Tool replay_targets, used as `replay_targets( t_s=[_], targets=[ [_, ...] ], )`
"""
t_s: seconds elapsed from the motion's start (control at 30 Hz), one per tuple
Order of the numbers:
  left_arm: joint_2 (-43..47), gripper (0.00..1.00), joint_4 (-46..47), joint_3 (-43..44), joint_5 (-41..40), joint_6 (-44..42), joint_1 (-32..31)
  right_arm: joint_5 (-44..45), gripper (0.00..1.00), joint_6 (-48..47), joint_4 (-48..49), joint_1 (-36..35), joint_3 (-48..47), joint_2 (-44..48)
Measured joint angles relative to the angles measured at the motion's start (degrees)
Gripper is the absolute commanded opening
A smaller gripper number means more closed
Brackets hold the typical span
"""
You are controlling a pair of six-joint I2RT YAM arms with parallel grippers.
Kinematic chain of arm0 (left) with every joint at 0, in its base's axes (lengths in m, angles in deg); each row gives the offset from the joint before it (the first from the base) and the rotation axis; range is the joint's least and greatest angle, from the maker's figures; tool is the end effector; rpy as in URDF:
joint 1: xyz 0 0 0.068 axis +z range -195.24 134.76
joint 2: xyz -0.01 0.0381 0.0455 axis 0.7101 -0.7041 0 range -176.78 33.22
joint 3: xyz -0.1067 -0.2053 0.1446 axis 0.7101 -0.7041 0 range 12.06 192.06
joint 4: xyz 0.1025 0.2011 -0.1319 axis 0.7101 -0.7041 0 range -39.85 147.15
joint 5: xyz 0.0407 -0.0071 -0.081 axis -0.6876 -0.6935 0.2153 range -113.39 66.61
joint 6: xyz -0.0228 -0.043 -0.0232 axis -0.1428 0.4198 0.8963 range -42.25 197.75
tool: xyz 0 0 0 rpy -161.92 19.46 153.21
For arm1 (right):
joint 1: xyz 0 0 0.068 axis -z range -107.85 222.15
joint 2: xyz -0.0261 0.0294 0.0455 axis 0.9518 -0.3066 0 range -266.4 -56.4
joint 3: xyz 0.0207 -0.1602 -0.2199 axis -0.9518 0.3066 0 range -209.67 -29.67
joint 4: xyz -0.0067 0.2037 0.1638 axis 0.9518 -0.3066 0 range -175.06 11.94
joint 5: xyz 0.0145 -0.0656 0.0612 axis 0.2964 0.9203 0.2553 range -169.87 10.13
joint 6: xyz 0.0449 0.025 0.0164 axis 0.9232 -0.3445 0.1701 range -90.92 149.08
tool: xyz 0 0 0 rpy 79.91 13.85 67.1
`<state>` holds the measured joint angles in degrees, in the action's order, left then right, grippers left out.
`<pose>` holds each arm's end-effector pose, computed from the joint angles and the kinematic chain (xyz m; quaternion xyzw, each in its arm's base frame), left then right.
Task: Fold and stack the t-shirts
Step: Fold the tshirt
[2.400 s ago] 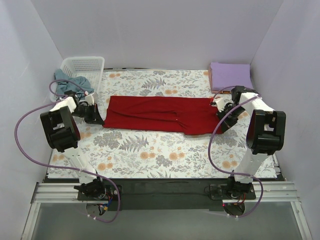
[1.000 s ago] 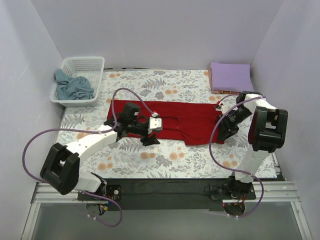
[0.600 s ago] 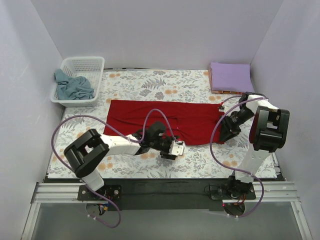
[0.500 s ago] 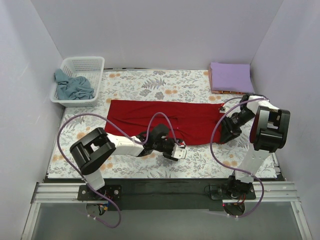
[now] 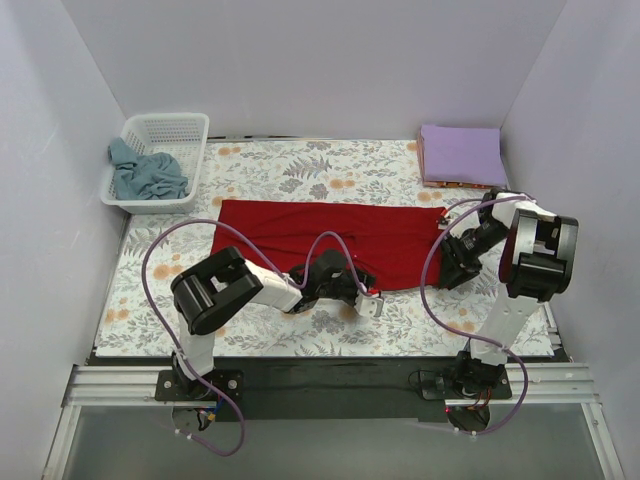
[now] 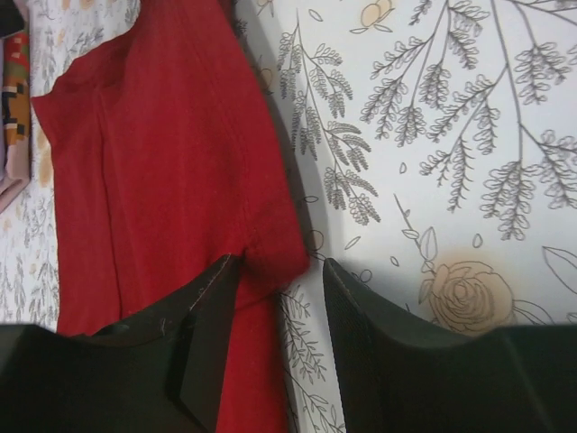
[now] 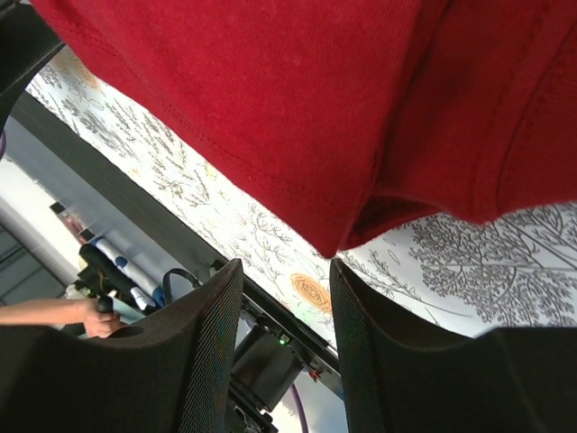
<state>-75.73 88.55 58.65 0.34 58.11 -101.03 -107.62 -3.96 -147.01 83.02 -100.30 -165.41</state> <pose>0.1928 -0.3089 0.1192 0.6010 0.6118 -0.3197 0.4029 0.3015 -0.0411 0.1573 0.1490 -0.9488 -0.2746 0.0470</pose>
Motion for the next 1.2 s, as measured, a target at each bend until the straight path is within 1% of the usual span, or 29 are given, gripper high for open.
replay_targets(
  t_s=[0.13, 0.17, 0.23, 0.27, 0.37, 0.4, 0.47, 0.63, 0.8, 0.83, 0.87, 0.9, 0.93, 0.97, 1.07, 1.13, 1.2],
  targets=[
    [-0.61, 0.35, 1.20, 0.31, -1.22, -0.07, -0.07, -0.55, 0.50, 0.33, 0.04, 0.00, -0.22, -1.77],
    [-0.76, 0.31, 1.25, 0.59, -1.40, 0.09, -0.07, -0.63, 0.50, 0.57, 0.02, 0.00, -0.50, -2.12],
    [-1.14, 0.25, 1.22, 1.33, -1.44, 0.55, -0.07, -0.85, 0.50, 1.14, 0.00, 0.00, -1.68, -2.84],
    [-1.22, 0.19, 1.22, 1.66, -1.44, 0.85, -0.07, -0.94, 0.50, 1.36, 0.02, 0.00, -2.43, -3.15],
    [-1.25, 0.10, 1.16, 2.58, -1.42, 2.12, -0.07, -1.07, 0.49, 1.66, 0.13, 0.00, -4.37, -3.72],
    [-1.25, 0.04, 1.11, 3.02, -1.40, 2.62, -0.07, -1.18, 0.48, 1.81, 0.13, 0.00, -4.76, -3.78],
    [-1.25, 0.00, 1.16, 3.87, -1.38, 3.30, -0.07, -1.25, 0.48, 2.01, 0.09, 0.00, -5.27, -3.91],
    [-1.25, 0.00, 0.52, 5.25, -1.36, 5.03, -0.04, -1.25, 0.48, 2.43, -0.04, 0.00, -6.34, -4.28],
    [-1.31, 0.00, -1.75, 9.01, -1.44, 8.11, 0.83, -0.87, 0.54, 1.79, -1.09, 0.00, -8.90, -4.31],
    [-1.44, 0.00, -2.49, 10.34, -1.44, 8.90, 1.20, -0.76, 0.59, 1.31, -1.90, 0.00, -10.60, -4.33],
    [-1.75, 0.00, -3.19, 11.72, -1.38, 9.75, 1.73, -0.74, 0.62, 0.94, -3.04, 0.00, -13.14, -4.44],
    [-2.19, 0.00, -3.67, 13.33, -1.33, 10.82, 2.36, -0.85, 0.71, 0.37, -3.61, 0.00, -16.15, -4.46],
    [-2.84, 0.00, -4.50, 15.17, -1.29, 12.07, 3.13, -1.11, 0.84, -0.13, -3.87, 0.02, -19.30, -4.46],
    [-3.50, 0.00, -5.31, 17.05, -1.20, 13.33, 3.96, -1.57, 0.86, -0.68, -3.98, 0.02, -22.86, -4.46],
    [-5.99, 0.00, -8.52, 23.12, -0.61, 18.08, 6.64, -3.63, 0.88, -3.41, -4.04, 0.02, -32.17, -4.42],
    [-7.43, 0.00, -9.79, 26.01, -0.37, 20.55, 8.09, -4.92, 0.88, -5.18, -4.11, -0.13, -36.04, -4.42],
    [-8.09, 0.00, -10.71, 26.77, -0.33, 22.36, 9.27, -5.88, 0.88, -7.43, -4.22, -0.39, -37.64, -4.52]
  ],
)
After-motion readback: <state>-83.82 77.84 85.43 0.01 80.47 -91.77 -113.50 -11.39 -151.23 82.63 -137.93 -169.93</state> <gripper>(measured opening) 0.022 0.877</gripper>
